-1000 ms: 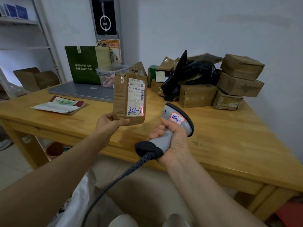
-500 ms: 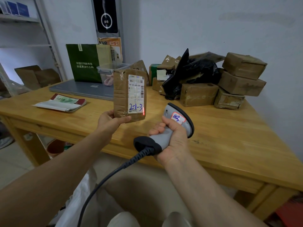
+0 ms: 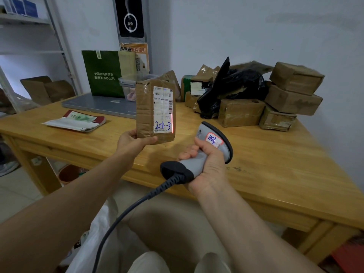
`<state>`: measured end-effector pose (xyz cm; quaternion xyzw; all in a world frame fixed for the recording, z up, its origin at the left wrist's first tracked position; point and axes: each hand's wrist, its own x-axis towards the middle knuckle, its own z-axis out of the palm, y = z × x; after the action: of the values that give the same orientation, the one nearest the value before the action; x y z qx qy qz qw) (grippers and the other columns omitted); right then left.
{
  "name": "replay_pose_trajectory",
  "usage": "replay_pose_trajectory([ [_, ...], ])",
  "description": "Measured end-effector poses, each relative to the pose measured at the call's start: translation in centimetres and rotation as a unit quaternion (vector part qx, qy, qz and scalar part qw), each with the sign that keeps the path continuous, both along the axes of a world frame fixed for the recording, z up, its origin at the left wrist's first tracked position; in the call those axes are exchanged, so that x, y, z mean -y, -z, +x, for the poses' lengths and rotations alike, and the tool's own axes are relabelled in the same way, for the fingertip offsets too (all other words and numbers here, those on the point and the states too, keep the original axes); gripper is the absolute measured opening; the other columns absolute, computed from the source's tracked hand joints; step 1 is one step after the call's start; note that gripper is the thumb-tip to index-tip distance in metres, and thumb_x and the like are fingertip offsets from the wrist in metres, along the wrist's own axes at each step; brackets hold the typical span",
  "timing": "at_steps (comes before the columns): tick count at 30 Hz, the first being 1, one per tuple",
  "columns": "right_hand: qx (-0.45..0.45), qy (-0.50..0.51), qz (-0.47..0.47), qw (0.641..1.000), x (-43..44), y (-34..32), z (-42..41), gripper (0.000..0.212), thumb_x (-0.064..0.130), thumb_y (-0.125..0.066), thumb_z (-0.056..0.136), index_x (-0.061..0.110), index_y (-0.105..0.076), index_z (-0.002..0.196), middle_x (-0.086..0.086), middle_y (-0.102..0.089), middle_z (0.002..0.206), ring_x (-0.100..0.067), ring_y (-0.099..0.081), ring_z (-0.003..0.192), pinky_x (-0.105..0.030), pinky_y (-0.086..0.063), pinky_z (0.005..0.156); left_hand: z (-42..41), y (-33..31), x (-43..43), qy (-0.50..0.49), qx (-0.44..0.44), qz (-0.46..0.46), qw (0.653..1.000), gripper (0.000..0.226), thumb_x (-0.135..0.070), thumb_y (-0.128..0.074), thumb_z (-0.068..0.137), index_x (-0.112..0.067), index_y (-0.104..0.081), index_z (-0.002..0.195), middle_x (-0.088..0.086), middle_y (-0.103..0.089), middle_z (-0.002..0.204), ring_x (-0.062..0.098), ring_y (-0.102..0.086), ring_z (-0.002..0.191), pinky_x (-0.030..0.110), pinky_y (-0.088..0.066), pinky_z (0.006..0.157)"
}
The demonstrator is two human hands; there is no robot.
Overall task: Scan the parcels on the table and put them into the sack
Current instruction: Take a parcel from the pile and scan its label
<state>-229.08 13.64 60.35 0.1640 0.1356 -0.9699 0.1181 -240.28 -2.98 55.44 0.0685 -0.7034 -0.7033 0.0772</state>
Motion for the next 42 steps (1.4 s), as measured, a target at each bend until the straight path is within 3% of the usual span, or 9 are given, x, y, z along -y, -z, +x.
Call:
replay_pose_trajectory([
  [7,-0.029,-0.002,0.022,0.999,0.3,0.4,-0.3,0.023,0.008,-0.062,0.084,0.011,-0.051,0.064,0.001,-0.049,0.05,-0.009,-0.042,0.036,-0.015,-0.038,0.039,0.7,0.0,0.8,0.001,-0.003,0.003,1.0,0.038,-0.002,-0.078,0.073,-0.006,-0.064,0.108,0.008,-0.072,0.105,0.021,-0.067,0.103,0.036,-0.05,0.098],
  [10,-0.068,-0.057,0.094,0.992,1.0,1.0,-0.2,0.013,0.009,-0.066,0.076,0.01,-0.054,0.07,0.001,-0.051,0.054,-0.008,-0.043,0.037,-0.015,-0.038,0.038,2.2,-0.4,2.8,-0.007,-0.001,0.006,1.0,0.041,-0.001,-0.077,0.074,-0.004,-0.063,0.112,0.009,-0.071,0.107,0.02,-0.068,0.102,0.035,-0.051,0.097],
  [14,-0.092,-0.198,0.254,0.942,3.3,3.1,0.3,0.007,0.005,-0.064,0.079,0.008,-0.058,0.078,-0.001,-0.053,0.056,-0.008,-0.047,0.04,-0.017,-0.042,0.041,6.0,-0.8,7.9,-0.072,-0.015,-0.002,0.997,0.027,-0.004,-0.074,0.078,-0.01,-0.063,0.103,0.004,-0.07,0.099,0.011,-0.068,0.087,0.023,-0.055,0.082],
  [18,-0.078,-0.301,0.364,0.878,7.5,6.7,0.9,0.018,0.001,-0.063,0.083,0.006,-0.059,0.067,-0.005,-0.057,0.054,-0.013,-0.052,0.047,-0.022,-0.045,0.045,10.1,0.0,14.8,-0.208,-0.036,-0.055,0.976,0.035,-0.011,-0.073,0.081,-0.001,-0.063,0.114,0.003,-0.068,0.094,0.008,-0.067,0.076,0.023,-0.057,0.071],
  [23,-0.052,-0.362,0.443,0.819,12.6,12.5,0.8,0.007,-0.001,-0.068,0.079,-0.002,-0.064,0.085,-0.014,-0.067,0.065,-0.019,-0.062,0.054,-0.026,-0.052,0.05,14.9,3.3,22.5,-0.305,0.034,-0.176,0.935,0.043,-0.026,-0.074,0.079,-0.012,-0.063,0.118,0.007,-0.067,0.108,0.022,-0.065,0.099,0.038,-0.054,0.089],
  [29,0.03,-0.382,0.479,0.79,16.1,18.6,0.3,0.045,0.011,-0.077,0.072,0.005,-0.058,0.112,-0.017,-0.06,0.094,-0.028,-0.059,0.08,-0.039,-0.053,0.071,17.8,7.4,26.4,-0.249,0.142,-0.333,0.898,0.062,-0.022,-0.076,0.079,-0.017,-0.046,0.133,0.008,-0.053,0.122,0.026,-0.054,0.109,0.04,-0.052,0.086],
  [33,0.065,-0.411,0.443,0.794,18.0,20.7,0.3,0.025,0.011,-0.071,0.079,0.007,-0.059,0.101,-0.014,-0.057,0.083,-0.026,-0.055,0.071,-0.034,-0.048,0.061,17.4,9.3,26.6,-0.167,0.17,-0.395,0.887,0.049,-0.027,-0.076,0.077,-0.023,-0.054,0.121,0.002,-0.056,0.112,0.02,-0.055,0.103,0.04,-0.053,0.084],
  [35,0.073,-0.409,0.426,0.803,19.1,21.7,0.5,0.028,0.01,-0.072,0.078,0.007,-0.062,0.105,-0.014,-0.06,0.083,-0.027,-0.058,0.072,-0.034,-0.047,0.058,17.2,9.9,26.7,-0.117,0.182,-0.422,0.881,0.043,-0.029,-0.076,0.078,-0.024,-0.058,0.117,-0.001,-0.058,0.106,0.017,-0.057,0.1,0.036,-0.053,0.083],
  [42,0.104,-0.404,0.418,0.807,20.9,24.0,1.0,0.015,0.007,-0.067,0.083,0.005,-0.06,0.096,-0.015,-0.062,0.082,-0.029,-0.059,0.073,-0.039,-0.051,0.068,15.7,11.3,27.5,-0.069,0.222,-0.425,0.875,0.056,-0.036,-0.077,0.076,-0.02,-0.057,0.126,-0.002,-0.063,0.106,0.015,-0.061,0.097,0.031,-0.053,0.083],
])
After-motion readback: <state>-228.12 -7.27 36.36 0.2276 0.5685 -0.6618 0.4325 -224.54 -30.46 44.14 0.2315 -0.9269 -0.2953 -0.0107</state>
